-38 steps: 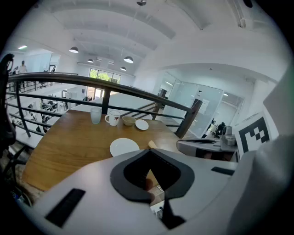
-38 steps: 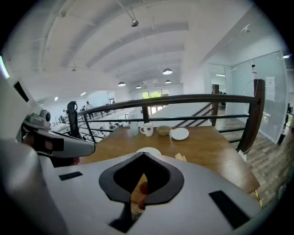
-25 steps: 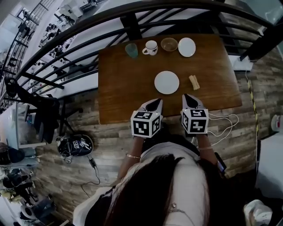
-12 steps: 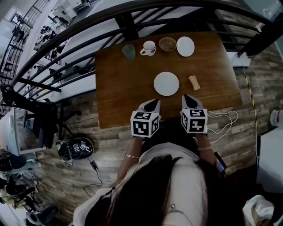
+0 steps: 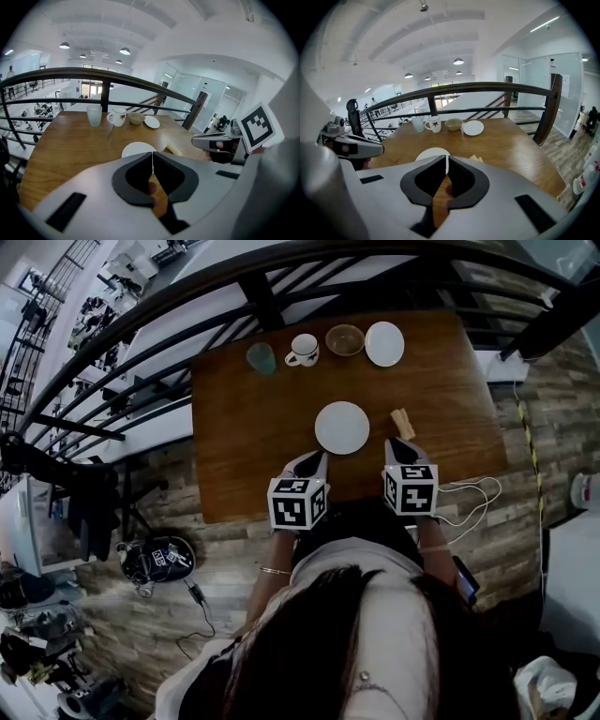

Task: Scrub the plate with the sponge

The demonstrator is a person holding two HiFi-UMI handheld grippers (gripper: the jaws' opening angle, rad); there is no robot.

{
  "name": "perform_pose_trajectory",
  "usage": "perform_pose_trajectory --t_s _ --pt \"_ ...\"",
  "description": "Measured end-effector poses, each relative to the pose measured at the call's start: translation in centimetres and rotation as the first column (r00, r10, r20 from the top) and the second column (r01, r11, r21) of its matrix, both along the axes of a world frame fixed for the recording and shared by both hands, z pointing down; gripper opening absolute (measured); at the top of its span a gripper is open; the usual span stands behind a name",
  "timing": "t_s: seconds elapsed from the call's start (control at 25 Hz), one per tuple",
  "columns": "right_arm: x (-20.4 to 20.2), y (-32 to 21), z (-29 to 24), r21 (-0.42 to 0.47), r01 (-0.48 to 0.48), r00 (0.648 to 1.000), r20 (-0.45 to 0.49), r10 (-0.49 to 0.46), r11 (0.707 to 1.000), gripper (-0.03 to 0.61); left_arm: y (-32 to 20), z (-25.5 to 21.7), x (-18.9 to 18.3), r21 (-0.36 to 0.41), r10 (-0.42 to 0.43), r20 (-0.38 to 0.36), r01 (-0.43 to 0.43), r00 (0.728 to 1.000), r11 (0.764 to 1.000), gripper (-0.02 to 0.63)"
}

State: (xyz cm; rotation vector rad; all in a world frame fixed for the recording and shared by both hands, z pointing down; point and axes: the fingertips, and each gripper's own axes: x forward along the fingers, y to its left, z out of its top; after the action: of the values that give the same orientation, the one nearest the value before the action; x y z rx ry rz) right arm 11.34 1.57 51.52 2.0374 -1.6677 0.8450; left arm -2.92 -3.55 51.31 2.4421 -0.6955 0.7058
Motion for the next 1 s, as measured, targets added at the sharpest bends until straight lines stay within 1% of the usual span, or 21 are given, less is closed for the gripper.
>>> perform_pose_trajectory --t_s 0.2,0.4,0.6,0.76,1.0 --pt "2.2 -0.2 1.9 -0.060 0.020 1.000 0.018 -0.019 0.998 0.040 -0.7 1.2 1.2 -0.026 -0.004 0.018 0.004 1.000 1.000 0.011" --pt "3.8 -0.5 3.3 -0.098 0.035 0.999 0.039 -0.031 0.995 0.040 -1.3 2.4 1.6 -0.046 -0.011 0.044 0.013 0.999 0.999 0.012" --pt "5.4 -0.8 5.0 -0.149 0.026 0.997 0.070 -0.016 0.988 0.040 -2.2 3.2 1.9 -0.072 -0.013 0.060 0.017 0.998 0.997 0.011" --pt "6.3 -0.7 6.2 -0.186 0.031 0.997 0.073 -0.018 0.982 0.044 -2.7 3.8 2.0 -0.089 -0.019 0.069 0.025 0.997 0.996 0.012" --pt "7.7 -0.5 8.4 -0.230 0.026 0.995 0.104 -0.002 0.973 0.072 -3.3 5.0 2.8 -0.107 -0.014 0.097 0.025 0.995 0.994 0.012"
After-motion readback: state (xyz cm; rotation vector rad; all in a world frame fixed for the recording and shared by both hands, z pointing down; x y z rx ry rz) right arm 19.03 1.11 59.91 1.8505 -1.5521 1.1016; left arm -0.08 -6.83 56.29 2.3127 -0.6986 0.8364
